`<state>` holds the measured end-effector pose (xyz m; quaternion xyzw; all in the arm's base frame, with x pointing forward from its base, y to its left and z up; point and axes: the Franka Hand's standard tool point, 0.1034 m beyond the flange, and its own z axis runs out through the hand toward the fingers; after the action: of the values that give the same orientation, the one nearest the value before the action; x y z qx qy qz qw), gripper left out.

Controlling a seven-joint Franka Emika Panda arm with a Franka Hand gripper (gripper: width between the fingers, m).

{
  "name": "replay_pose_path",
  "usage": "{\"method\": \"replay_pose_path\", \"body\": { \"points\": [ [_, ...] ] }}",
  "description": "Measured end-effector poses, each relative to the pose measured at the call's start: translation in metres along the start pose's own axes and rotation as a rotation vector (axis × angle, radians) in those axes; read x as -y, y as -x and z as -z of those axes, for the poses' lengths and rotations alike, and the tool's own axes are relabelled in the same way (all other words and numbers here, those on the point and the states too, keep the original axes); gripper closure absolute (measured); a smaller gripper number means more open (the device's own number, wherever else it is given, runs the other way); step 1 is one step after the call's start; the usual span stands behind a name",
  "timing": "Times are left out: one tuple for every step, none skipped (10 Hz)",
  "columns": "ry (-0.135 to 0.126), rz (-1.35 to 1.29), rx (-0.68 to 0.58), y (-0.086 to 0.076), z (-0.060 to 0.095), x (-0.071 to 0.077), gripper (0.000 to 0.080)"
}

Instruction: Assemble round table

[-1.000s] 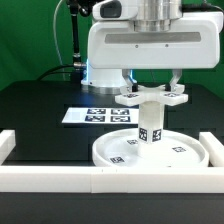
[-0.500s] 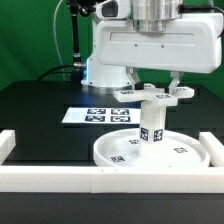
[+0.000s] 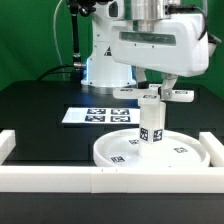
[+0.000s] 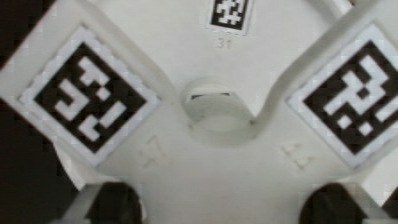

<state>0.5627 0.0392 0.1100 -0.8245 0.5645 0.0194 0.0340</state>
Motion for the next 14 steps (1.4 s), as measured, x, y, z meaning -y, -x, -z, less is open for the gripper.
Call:
{"method": "replay_pose_path", "body": {
  "points": [
    [-0.011, -0.118, 0.002, 0.0005, -0.0003, -0.0005, 0.0361],
    [-0.025, -0.239, 0.004, 0.0005, -0.0005, -0.0005, 0.0361],
    [-0.032, -0.339, 0.002, 0.0008, -0.0006, -0.0001, 0.0361],
    [-0.034, -0.387, 0.005, 0.0009, -0.0003, 0.0002, 0.0361],
    [-0.035, -0.425, 0.009, 0.0008, -0.0003, 0.0002, 0.0361],
    [-0.036, -0.488, 0.013, 0.0008, -0.0004, 0.0002, 0.0361],
    [-0.037, -0.557, 0.019, 0.0006, -0.0005, 0.0001, 0.0361],
    [-0.037, -0.6, 0.022, 0.0005, -0.0006, 0.0002, 0.0361],
    [-0.042, -0.657, 0.03, 0.0003, -0.0008, 0.0002, 0.0361],
    [-0.067, -0.812, 0.046, -0.0002, -0.0012, -0.001, 0.0361],
    [-0.084, -0.938, 0.057, 0.0001, -0.0015, -0.0009, 0.0361],
    [-0.091, -0.918, 0.06, -0.0002, -0.0013, -0.0011, 0.0361],
    [-0.092, -0.891, 0.061, 0.0, -0.0013, -0.0011, 0.035],
    [-0.09, -0.888, 0.061, 0.0009, -0.0025, -0.0013, 0.035]
  ]
}}
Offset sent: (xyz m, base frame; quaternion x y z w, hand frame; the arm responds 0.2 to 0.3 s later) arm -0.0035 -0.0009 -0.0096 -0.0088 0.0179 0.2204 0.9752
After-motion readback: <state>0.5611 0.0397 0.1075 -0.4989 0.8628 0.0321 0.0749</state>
